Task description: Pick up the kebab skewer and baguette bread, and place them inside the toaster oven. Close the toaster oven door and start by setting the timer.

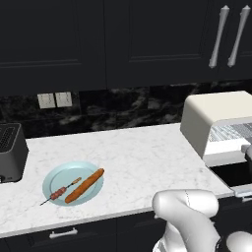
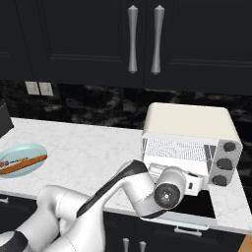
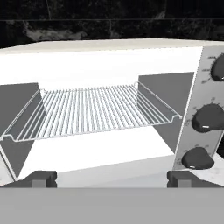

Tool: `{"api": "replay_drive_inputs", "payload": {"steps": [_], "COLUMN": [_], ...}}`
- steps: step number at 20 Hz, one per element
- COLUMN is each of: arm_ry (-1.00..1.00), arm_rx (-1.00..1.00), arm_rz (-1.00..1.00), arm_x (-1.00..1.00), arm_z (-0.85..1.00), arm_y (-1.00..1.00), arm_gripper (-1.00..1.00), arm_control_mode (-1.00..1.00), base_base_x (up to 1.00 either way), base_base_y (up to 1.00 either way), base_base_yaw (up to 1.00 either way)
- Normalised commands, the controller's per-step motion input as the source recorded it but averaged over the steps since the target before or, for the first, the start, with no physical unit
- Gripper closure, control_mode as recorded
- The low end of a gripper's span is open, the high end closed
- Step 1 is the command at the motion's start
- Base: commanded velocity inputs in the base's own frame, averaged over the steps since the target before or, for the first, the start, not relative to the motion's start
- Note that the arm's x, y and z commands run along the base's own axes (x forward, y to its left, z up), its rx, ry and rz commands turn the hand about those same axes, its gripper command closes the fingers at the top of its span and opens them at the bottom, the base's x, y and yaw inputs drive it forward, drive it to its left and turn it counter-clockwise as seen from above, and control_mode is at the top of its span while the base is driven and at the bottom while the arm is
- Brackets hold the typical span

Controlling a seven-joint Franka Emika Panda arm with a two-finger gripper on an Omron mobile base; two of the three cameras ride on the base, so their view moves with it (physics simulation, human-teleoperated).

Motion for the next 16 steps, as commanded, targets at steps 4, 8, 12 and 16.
{"api": "replay_drive_inputs", "payload": {"steps": [4,8,12,16], "arm_ry": [-0.05,-0.15,-0.15,-0.01], "arm_rx": [-0.04,-0.12,-0.07,0.00], "arm_rz": [-0.09,-0.03,0.02,0.04], "arm_x": [0.00,0.00,0.07,0.13], "arm_z": [0.37,0.02,0.00,0.00], "arm_y": [0.00,-0.01,0.00,0.00], "arm_gripper": [-1.00,-1.00,-1.00,-1.00], "arm_control_mode": [-1.00,-1.00,-1.00,-1.00], "base_base_x": [0.00,0.00,0.00,0.00], "base_base_y": [0.00,0.00,0.00,0.00], "base_base_yaw": [0.00,0.00,0.00,0.00]}}
